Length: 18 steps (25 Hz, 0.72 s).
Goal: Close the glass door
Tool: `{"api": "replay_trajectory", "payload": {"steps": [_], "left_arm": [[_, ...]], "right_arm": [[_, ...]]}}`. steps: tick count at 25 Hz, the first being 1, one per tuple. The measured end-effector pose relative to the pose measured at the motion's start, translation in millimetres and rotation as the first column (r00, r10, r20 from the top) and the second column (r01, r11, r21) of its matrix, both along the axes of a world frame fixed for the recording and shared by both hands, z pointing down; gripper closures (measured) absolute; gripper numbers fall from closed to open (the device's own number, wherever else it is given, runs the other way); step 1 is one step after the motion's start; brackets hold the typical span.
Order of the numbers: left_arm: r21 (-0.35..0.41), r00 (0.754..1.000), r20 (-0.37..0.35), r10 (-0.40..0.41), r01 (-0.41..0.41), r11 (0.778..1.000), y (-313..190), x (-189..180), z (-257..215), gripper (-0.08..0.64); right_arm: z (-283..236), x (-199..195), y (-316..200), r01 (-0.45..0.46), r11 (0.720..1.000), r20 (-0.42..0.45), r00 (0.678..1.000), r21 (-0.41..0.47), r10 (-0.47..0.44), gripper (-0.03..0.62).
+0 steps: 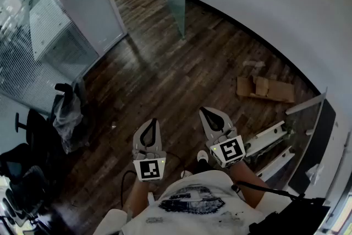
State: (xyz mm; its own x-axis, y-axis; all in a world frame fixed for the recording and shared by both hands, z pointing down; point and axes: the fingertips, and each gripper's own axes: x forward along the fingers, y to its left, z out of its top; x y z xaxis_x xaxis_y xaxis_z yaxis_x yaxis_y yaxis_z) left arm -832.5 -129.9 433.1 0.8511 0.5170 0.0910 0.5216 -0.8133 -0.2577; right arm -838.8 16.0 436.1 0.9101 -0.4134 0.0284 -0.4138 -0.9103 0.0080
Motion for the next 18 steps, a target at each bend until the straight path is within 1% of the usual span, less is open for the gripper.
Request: {"api": "replay_trajectory", "payload": {"steps": [3, 5, 7, 9, 11, 12, 15, 18], "left_arm": [[-0.026, 0.999, 0.033, 0.025, -0.024, 0.999, 80.2, -8.4, 2.6, 0.557], [-0.019, 0.998, 0.045, 0.051, -0.051, 0.999, 122.4, -12.9, 6.8, 0.557], [-0.002, 0.997, 0.031, 0.074, -0.074, 0.997, 153.5, -13.9, 12.2, 0.557], [-0.009, 0.996, 0.028, 0.082, -0.082, 0.997, 177.4, -15.8, 13.7, 0.557], [-0.042, 0.996, 0.039, 0.082, -0.08, 0.996, 199.6, -18.0, 6.2, 0.557], [-0.053, 0.996, 0.026, 0.081, -0.08, 0.995, 208.1, -17.7, 3.0, 0.557], [-0.041, 0.997, -0.022, 0.078, -0.078, 0.996, 225.8, -15.8, -1.4, 0.557], [-0.03, 0.997, -0.025, 0.072, -0.073, 0.997, 237.9, -12.1, -1.5, 0.557]], "right_arm": [[3.4, -20.4, 89.2, -0.064, 0.998, -0.002, 0.998, 0.028, 0.064, 0.588], [5.1, -33.2, 138.2, -0.11, 0.993, -0.002, 0.994, 0.036, 0.11, 0.588], [4.5, -43.5, 177.2, -0.154, 0.987, 0.008, 0.988, 0.055, 0.154, 0.588], [6.3, -51.3, 209.2, -0.187, 0.98, 0.008, 0.982, 0.065, 0.187, 0.588], [6.2, -54.4, 230.7, -0.195, 0.978, 0.002, 0.981, 0.069, 0.196, 0.588], [6.2, -54.4, 237.2, -0.193, 0.979, 0.001, 0.981, 0.07, 0.194, 0.588], [7.7, -52.2, 246.0, -0.174, 0.982, -0.003, 0.985, 0.073, 0.174, 0.588], [5.9, -48.5, 251.6, -0.155, 0.984, -0.018, 0.987, 0.082, 0.157, 0.588]]}}
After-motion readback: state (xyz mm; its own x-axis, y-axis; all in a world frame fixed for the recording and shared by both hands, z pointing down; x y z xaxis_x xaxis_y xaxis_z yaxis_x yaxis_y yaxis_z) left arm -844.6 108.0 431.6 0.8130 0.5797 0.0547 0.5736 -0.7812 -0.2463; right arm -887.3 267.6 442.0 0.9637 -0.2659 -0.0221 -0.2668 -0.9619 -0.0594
